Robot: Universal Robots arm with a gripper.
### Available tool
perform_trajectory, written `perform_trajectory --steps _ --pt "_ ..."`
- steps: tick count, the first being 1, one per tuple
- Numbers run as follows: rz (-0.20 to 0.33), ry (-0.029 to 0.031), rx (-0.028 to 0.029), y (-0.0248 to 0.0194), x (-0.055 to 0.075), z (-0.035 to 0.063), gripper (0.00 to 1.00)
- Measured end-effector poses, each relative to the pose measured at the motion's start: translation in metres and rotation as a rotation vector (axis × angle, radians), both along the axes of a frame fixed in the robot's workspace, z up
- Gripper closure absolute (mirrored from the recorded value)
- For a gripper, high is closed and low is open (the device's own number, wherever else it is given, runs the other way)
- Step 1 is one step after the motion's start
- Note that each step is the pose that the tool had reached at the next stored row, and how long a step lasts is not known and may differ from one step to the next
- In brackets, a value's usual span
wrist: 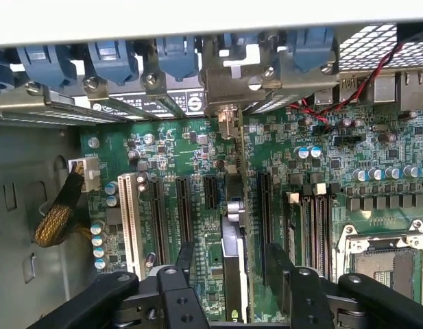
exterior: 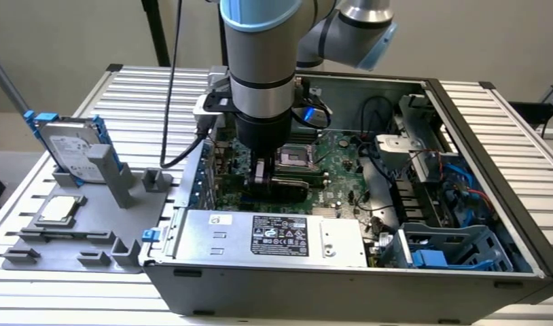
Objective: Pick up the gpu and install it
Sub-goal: 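Press down on the gpu until it lock into place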
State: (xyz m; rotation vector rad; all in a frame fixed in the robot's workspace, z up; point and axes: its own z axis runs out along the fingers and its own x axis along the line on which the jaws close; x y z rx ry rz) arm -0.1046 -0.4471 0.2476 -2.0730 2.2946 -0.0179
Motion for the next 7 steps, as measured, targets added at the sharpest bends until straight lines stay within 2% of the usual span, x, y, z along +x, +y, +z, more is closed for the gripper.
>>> perform_trajectory --steps 7 --pt "0.000 -0.0001 0.0000 0.0000 0.0000 0.0000 0.46"
